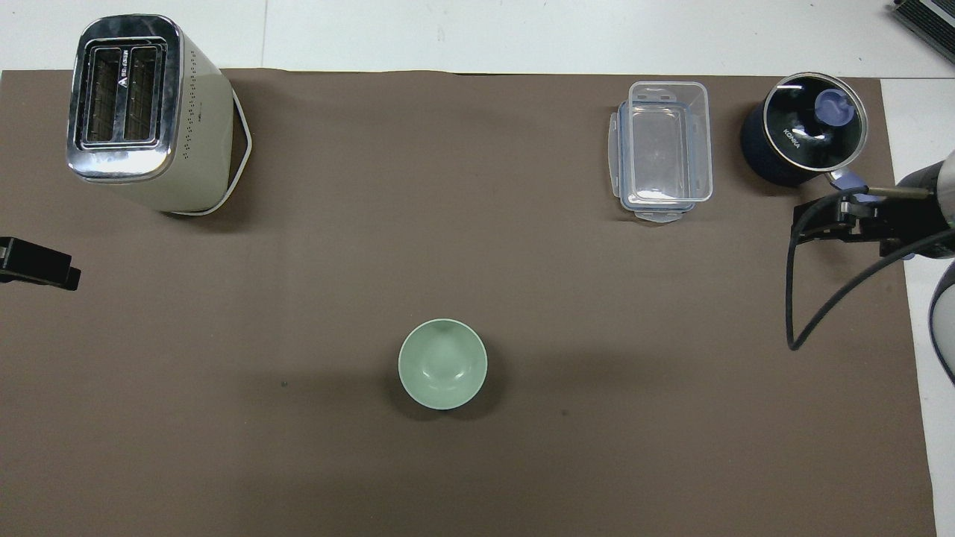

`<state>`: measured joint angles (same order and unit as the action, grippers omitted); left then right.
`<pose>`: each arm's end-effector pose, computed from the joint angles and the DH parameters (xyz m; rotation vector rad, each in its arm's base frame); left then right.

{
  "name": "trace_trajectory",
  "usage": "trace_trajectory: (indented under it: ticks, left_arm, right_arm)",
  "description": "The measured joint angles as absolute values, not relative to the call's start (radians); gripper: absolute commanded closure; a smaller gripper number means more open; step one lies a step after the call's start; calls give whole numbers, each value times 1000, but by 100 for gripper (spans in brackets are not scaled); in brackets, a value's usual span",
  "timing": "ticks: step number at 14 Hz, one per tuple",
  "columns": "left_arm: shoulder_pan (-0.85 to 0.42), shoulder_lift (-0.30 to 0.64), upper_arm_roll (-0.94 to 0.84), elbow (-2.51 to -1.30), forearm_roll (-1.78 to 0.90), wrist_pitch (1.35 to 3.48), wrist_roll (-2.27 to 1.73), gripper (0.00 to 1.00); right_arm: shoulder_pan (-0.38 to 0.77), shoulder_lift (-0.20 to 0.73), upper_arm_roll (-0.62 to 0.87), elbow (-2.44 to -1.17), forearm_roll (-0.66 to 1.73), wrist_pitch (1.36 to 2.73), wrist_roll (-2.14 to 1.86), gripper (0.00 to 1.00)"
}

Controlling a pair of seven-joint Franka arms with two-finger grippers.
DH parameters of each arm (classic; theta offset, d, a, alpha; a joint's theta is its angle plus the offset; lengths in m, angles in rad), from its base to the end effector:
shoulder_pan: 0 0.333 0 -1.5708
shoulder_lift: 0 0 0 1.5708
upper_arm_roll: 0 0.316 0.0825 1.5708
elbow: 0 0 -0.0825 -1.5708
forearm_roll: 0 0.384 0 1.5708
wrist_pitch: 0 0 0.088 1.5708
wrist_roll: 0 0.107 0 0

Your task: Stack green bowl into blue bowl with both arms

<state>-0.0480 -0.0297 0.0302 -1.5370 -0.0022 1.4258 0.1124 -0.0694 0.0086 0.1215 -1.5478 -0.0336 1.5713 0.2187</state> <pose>0.5300 -0.0094 0.6442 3.1254 -0.2042 -0.1274 0.5570 0.0251 0.6307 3.1004 -0.2592 0.0299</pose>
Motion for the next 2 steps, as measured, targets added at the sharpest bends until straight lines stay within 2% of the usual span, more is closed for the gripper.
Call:
trace_trajectory:
  ticks: [2]
  left_arm:
    - [-48, -31, 30, -1542, -2, 1425, 112, 0]
  right_arm:
    - [-69, 9, 121, -1548, -32, 1571, 219, 0]
